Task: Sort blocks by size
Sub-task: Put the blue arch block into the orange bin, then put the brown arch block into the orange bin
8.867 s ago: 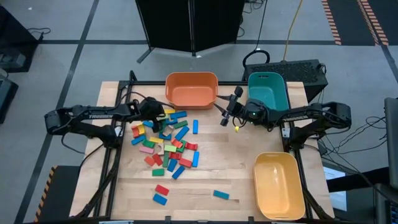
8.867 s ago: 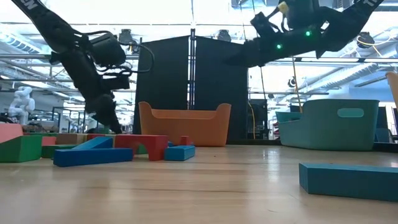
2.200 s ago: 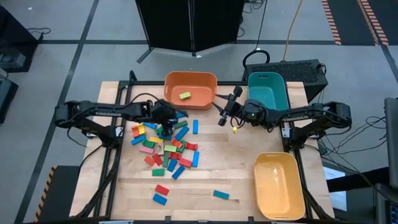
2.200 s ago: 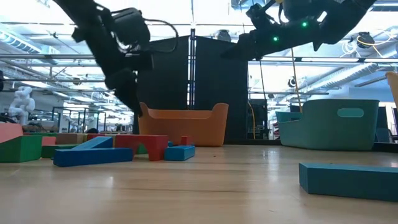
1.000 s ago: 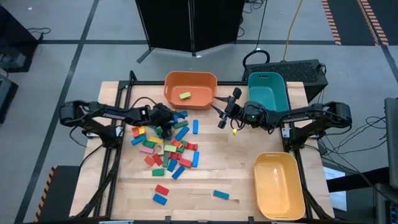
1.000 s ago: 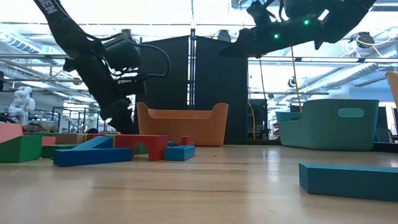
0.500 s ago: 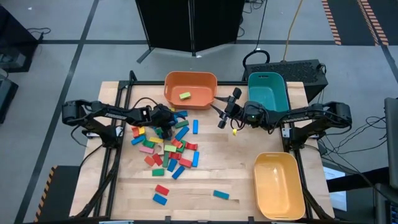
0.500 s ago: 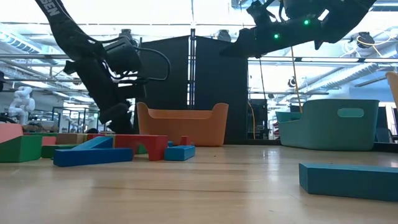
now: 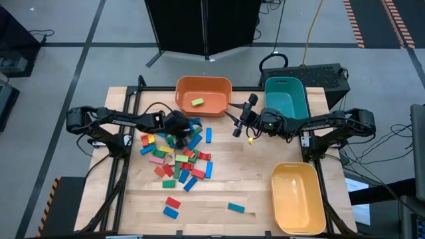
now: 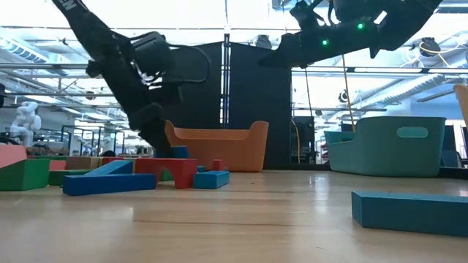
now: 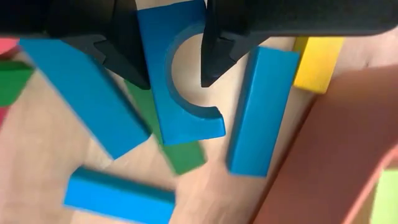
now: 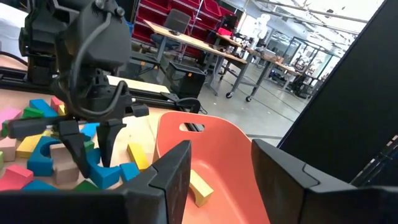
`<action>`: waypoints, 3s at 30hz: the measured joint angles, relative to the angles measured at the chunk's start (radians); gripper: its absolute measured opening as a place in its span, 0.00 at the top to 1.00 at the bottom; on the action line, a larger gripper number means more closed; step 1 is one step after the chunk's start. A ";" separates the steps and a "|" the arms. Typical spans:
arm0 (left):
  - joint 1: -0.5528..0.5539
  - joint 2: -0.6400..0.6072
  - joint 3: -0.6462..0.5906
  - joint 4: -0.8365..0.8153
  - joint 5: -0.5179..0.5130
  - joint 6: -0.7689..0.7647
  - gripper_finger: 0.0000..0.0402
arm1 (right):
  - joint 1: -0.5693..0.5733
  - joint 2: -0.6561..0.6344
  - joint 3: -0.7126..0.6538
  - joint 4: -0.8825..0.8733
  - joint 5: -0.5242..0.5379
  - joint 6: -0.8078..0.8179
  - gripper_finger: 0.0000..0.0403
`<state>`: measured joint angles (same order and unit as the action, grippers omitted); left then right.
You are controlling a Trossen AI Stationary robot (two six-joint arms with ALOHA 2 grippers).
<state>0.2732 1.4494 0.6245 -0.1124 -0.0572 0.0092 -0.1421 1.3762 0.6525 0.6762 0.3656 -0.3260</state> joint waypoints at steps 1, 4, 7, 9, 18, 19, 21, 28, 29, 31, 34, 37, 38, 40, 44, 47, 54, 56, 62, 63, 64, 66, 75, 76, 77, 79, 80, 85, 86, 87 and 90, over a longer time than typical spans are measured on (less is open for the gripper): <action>-0.005 0.000 0.014 -0.012 0.000 0.001 0.72 | 0.000 0.000 0.000 0.000 0.000 0.000 0.61; -0.014 0.000 0.055 -0.039 0.000 0.004 0.71 | 0.000 0.000 0.000 -0.002 0.000 0.000 0.61; -0.014 0.000 0.089 -0.068 0.000 0.004 0.71 | 0.000 0.000 0.000 -0.008 0.000 -0.003 0.61; -0.014 0.000 0.115 -0.080 0.000 0.003 0.71 | 0.000 0.000 0.000 -0.008 0.000 -0.004 0.61; -0.012 0.000 0.224 -0.122 -0.061 -0.002 0.70 | 0.000 0.000 0.000 -0.008 0.000 -0.025 0.61; -0.010 0.000 0.237 -0.125 -0.087 -0.002 0.70 | 0.000 0.000 0.000 -0.007 0.000 -0.026 0.61; 0.002 -0.001 0.263 -0.121 -0.133 -0.004 0.70 | 0.000 0.000 0.000 -0.007 0.000 -0.026 0.61; 0.105 -0.001 0.305 -0.101 -0.172 -0.004 0.70 | 0.000 0.000 0.000 -0.007 0.000 -0.026 0.61; 0.125 -0.001 0.306 -0.101 -0.172 -0.003 0.70 | 0.000 0.000 0.000 -0.007 0.000 -0.026 0.61; 0.163 -0.001 0.307 -0.102 -0.165 -0.004 0.70 | 0.000 0.000 0.000 -0.007 0.000 -0.026 0.61; 0.219 0.001 0.307 -0.102 -0.137 -0.003 0.70 | 0.000 0.000 0.000 -0.006 0.000 -0.026 0.61; 0.267 0.021 0.307 -0.077 -0.110 -0.003 0.70 | 0.000 0.000 0.000 0.003 0.000 -0.026 0.61; 0.283 0.031 0.307 -0.062 -0.094 -0.003 0.70 | 0.000 0.000 0.000 0.009 0.000 -0.027 0.61; 0.305 0.064 0.307 -0.009 -0.055 -0.004 0.70 | 0.000 0.000 0.000 0.020 0.000 -0.026 0.61; 0.323 0.143 0.312 0.024 -0.022 -0.005 0.70 | 0.000 0.000 0.000 0.027 0.000 -0.027 0.61; 0.323 0.192 0.330 0.018 -0.023 -0.004 0.70 | 0.000 0.000 0.000 0.027 0.000 -0.027 0.61; 0.322 0.256 0.354 0.027 -0.026 -0.001 0.70 | -0.001 0.000 0.000 0.026 0.000 -0.039 0.61; 0.324 0.266 0.355 0.032 -0.026 -0.003 0.70 | -0.001 0.000 0.000 0.024 0.000 -0.039 0.61; 0.328 0.267 0.353 0.029 -0.025 -0.004 0.70 | -0.001 0.000 0.000 0.023 0.000 -0.039 0.61; 0.328 0.267 0.353 0.029 -0.025 -0.004 0.70 | -0.001 0.000 0.000 0.023 0.000 -0.039 0.61; 0.328 0.267 0.353 0.029 -0.025 -0.004 0.70 | -0.001 0.000 0.000 0.023 0.000 -0.039 0.61; 0.328 0.266 0.353 0.030 -0.025 -0.004 0.70 | -0.001 0.000 0.000 0.023 0.000 -0.039 0.61; 0.328 0.266 0.353 0.037 -0.025 -0.001 0.70 | -0.001 0.000 0.000 0.023 0.000 -0.036 0.61; 0.328 0.266 0.353 0.037 -0.025 -0.001 0.70 | -0.001 0.000 0.000 0.023 0.000 -0.035 0.61; 0.328 0.266 0.353 0.037 -0.025 -0.001 0.70 | -0.001 0.000 0.000 0.023 0.000 -0.034 0.61; 0.328 0.266 0.353 0.037 -0.031 -0.002 0.70 | -0.001 0.000 0.000 0.023 0.000 -0.034 0.61; 0.328 0.266 0.353 0.037 -0.041 -0.002 0.69 | -0.001 0.000 0.000 0.022 0.000 -0.034 0.61; 0.328 0.266 0.353 0.021 -0.091 0.001 0.61 | -0.001 0.000 0.000 0.021 0.000 -0.034 0.61; 0.328 0.266 0.353 0.020 -0.094 0.004 0.59 | -0.001 0.000 0.000 0.021 0.000 -0.034 0.61; 0.328 0.266 0.353 0.021 -0.094 0.004 0.57 | -0.001 0.000 0.000 0.021 0.000 -0.034 0.61; 0.328 0.265 0.353 0.024 -0.094 0.004 0.51 | -0.001 0.000 0.000 0.021 0.000 -0.034 0.61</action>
<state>0.6010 1.7141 0.9780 -0.0885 -0.1516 0.0135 -0.1432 1.3763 0.6529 0.6975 0.3656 -0.3603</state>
